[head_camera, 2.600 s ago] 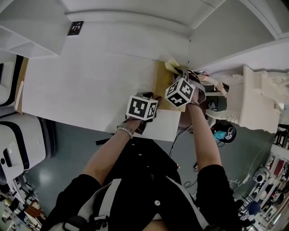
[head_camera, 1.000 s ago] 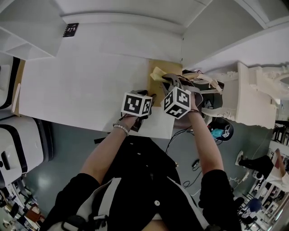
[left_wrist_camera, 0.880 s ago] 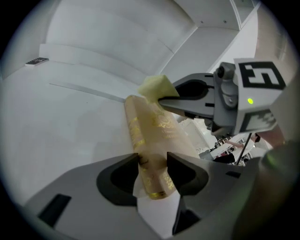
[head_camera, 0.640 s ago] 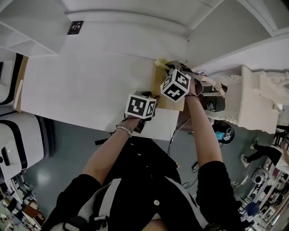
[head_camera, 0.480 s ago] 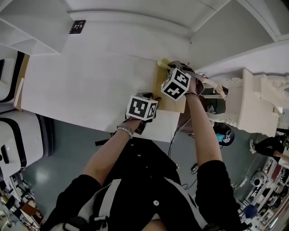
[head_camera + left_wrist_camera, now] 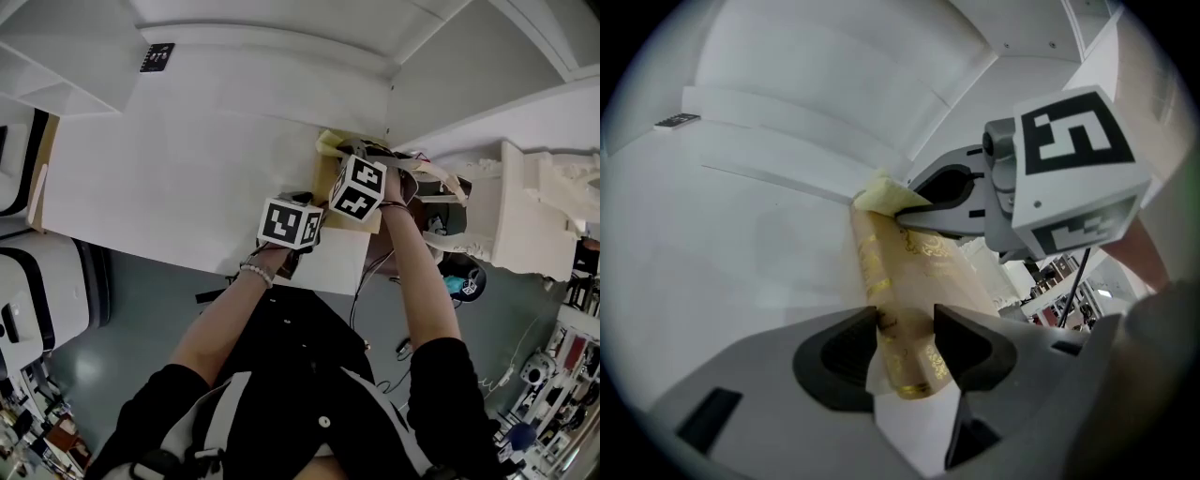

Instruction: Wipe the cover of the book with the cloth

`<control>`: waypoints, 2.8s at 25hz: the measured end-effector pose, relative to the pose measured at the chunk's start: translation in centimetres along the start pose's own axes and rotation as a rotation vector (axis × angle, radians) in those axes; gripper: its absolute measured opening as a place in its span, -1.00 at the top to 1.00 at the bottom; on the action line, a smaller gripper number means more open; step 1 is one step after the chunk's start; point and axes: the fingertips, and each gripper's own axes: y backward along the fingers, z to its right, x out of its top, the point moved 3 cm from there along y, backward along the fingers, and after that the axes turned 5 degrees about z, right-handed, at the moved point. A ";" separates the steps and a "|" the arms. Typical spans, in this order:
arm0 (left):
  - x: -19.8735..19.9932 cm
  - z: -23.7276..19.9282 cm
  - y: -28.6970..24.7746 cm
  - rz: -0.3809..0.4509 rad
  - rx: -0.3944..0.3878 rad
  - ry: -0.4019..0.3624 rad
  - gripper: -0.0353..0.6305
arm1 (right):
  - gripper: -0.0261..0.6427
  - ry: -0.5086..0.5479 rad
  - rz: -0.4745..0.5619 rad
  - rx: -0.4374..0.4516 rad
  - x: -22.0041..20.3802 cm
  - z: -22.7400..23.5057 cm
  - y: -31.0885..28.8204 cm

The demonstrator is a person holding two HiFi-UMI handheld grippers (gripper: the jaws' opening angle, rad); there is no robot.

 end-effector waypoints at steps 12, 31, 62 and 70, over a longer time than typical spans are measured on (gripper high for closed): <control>0.4 0.2 0.5 0.022 -0.062 -0.010 0.31 | 0.83 0.038 0.052 0.049 0.2 -4.6 2.2; 1.4 -0.8 5.3 0.149 -0.161 0.117 0.31 | 0.83 0.008 0.077 0.058 0.2 -11.6 5.6; -0.3 1.5 2.4 0.023 -0.142 0.005 0.89 | 0.83 -0.489 -0.036 -0.123 -10.2 -15.0 10.5; 4.3 4.3 6.3 0.171 -0.218 -0.090 0.89 | 0.83 -0.701 0.029 -0.341 -12.9 -11.7 14.3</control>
